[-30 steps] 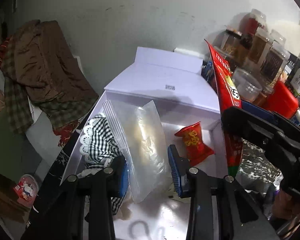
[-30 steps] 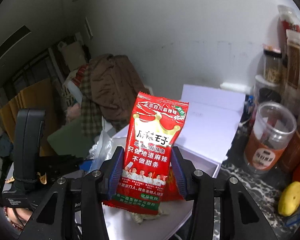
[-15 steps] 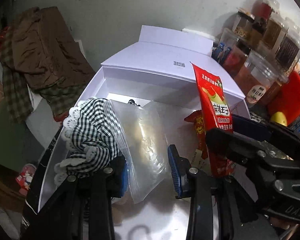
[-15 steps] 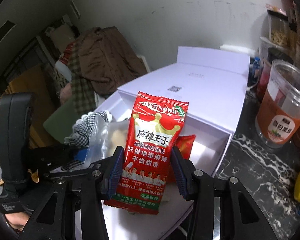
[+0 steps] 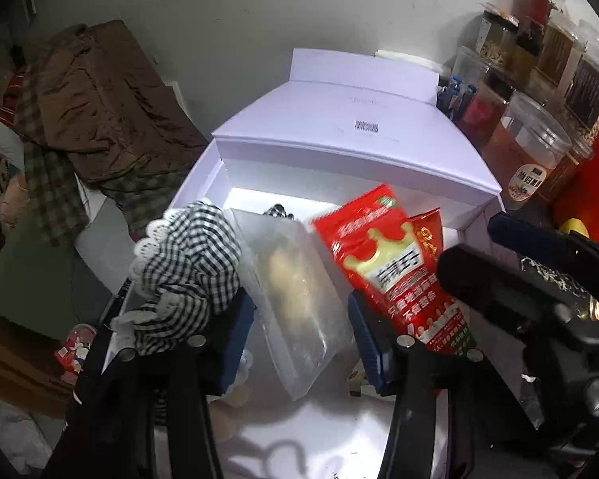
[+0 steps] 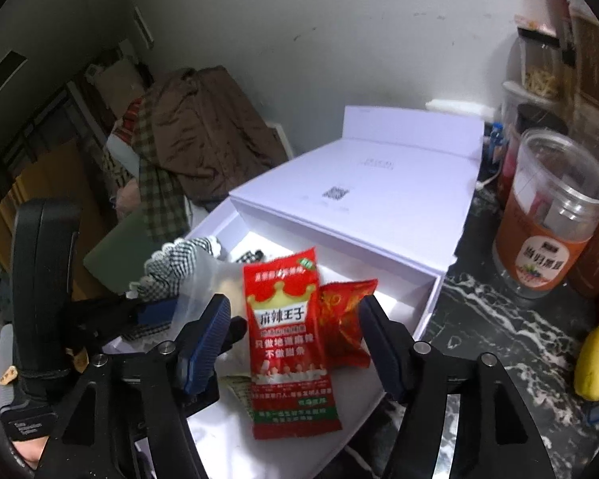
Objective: Organize soft objects
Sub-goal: 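Open both grippers to drop the zip bag and red snack bag in the box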
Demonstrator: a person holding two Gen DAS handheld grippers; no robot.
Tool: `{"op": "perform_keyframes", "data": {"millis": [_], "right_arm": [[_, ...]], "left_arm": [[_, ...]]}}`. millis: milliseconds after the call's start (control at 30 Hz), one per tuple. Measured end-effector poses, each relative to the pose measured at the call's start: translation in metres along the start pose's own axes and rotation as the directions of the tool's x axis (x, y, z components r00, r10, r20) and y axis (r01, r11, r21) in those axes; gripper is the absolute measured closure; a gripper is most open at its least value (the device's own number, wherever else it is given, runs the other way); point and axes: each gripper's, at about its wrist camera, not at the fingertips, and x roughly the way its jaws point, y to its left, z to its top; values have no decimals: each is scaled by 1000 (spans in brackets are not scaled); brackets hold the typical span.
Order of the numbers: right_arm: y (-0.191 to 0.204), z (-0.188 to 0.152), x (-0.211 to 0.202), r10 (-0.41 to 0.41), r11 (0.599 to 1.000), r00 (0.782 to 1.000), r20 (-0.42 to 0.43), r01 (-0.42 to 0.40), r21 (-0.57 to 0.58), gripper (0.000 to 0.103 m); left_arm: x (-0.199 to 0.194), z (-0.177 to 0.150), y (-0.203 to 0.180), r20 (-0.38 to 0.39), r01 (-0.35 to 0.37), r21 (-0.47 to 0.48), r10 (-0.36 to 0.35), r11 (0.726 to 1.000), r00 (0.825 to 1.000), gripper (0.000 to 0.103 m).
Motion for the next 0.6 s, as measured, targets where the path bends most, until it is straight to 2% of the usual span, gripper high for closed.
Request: {"op": "perform_keyframes", "data": {"millis": [133, 200, 267, 333, 600], "right_arm": [[2, -1, -21, -1, 1000, 998, 59, 0, 19, 33], [3, 1, -32, -6, 1000, 997, 78, 4, 28, 33], [6, 3, -42, -26, 999, 995, 98, 24, 26, 32], [11, 6, -53, -58, 998, 991, 120, 57, 14, 32], [25, 9, -96, -99, 995, 977, 190, 98, 13, 29]], "left_arm": [[-22, 5, 1, 52, -3, 2, 3, 1000, 999, 53], [-33, 9, 2, 84, -18, 2, 18, 1000, 996, 46], [-43, 11, 3, 112, -15, -10, 16, 1000, 994, 29], [-56, 11, 5, 149, -5, -28, 9, 1000, 989, 27], [-90, 14, 4, 218, 26, -34, -18, 999, 976, 27]]}}
